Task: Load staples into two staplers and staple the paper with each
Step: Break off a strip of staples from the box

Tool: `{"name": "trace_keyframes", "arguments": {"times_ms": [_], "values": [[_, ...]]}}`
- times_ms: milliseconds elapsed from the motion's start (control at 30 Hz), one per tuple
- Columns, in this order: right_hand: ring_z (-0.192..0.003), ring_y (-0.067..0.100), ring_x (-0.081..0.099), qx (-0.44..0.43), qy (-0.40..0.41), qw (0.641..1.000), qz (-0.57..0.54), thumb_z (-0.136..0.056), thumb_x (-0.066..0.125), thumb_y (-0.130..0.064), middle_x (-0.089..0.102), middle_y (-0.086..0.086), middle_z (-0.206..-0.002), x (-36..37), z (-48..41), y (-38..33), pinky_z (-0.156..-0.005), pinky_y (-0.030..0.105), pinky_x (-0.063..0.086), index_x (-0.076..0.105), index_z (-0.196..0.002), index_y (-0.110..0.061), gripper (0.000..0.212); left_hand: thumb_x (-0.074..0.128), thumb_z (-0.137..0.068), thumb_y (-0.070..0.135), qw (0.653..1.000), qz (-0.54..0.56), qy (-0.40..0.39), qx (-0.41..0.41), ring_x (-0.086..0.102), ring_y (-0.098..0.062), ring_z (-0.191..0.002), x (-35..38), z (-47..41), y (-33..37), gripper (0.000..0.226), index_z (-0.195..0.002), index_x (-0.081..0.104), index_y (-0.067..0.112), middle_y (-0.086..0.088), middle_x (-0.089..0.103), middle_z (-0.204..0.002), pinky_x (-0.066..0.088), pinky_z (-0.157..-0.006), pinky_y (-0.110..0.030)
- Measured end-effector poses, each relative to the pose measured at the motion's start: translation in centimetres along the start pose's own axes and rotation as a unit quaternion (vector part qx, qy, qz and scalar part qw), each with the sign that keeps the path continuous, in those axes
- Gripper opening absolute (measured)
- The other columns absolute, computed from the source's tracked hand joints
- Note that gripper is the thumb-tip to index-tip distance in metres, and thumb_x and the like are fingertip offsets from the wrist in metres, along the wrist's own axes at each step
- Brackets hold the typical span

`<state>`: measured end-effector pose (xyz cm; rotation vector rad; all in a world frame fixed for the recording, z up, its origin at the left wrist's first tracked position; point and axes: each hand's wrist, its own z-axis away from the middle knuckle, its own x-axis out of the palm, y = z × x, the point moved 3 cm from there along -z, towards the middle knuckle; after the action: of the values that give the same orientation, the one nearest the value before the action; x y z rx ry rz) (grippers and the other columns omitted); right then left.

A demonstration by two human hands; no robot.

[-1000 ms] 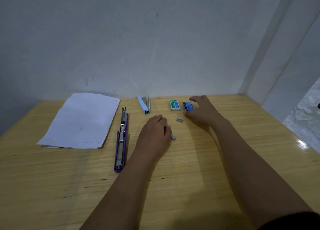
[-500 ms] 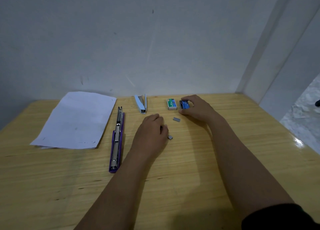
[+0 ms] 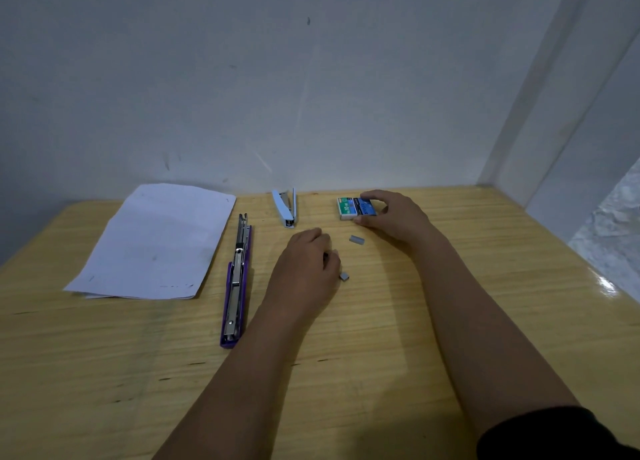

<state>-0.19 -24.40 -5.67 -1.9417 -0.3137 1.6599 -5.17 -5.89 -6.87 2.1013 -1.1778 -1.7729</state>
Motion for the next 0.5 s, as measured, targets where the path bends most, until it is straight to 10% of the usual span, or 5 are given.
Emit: {"name": "trace_keyframes", "arguments": {"times_ms": [500], "values": [[-0.095, 0.007, 0.052, 0.014, 0.084, 0.984, -0.158, -0.087, 0.063, -0.028, 0.044, -0.002, -0.131, 0.1, 3.4, 0.3, -0.078, 0.023, 0.039, 0.052, -0.126, -0.022, 0.041, 0.041, -0.097, 0.023, 1.000, -0.006, -0.008, -0.006, 0.041, -0.015, -0.121, 0.0, 0.2, 0.1, 0.031, -0.115, 0.058, 0.005, -0.005, 0.052, -0.127, 0.037, -0.095, -0.028]]}}
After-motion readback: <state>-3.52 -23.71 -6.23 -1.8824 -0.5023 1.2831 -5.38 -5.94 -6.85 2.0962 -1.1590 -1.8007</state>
